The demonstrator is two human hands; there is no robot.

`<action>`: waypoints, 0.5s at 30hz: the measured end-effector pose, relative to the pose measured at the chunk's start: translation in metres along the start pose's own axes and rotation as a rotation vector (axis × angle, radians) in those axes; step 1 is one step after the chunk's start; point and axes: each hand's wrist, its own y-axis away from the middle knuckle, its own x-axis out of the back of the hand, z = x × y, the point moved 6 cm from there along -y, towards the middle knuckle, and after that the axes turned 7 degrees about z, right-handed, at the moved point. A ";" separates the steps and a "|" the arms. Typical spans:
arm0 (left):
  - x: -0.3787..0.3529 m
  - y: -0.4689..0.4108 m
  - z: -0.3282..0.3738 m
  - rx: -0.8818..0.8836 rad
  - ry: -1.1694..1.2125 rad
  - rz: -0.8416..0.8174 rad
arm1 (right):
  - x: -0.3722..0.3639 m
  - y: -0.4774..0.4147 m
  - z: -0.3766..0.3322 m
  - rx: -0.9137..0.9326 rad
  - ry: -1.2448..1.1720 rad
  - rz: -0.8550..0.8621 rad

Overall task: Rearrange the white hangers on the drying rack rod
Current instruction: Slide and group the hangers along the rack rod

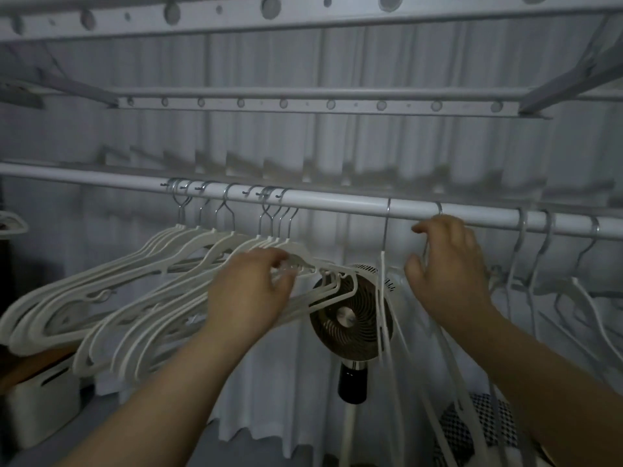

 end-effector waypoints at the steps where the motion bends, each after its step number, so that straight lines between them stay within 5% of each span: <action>1: 0.007 -0.002 -0.009 -0.032 -0.105 0.025 | 0.000 -0.004 -0.009 0.046 -0.008 0.023; 5: 0.009 0.000 -0.048 0.010 -0.374 -0.116 | -0.021 -0.024 -0.029 0.172 0.094 -0.028; 15: 0.012 0.011 -0.079 0.049 -0.377 -0.162 | -0.048 -0.042 -0.016 0.171 0.349 -0.123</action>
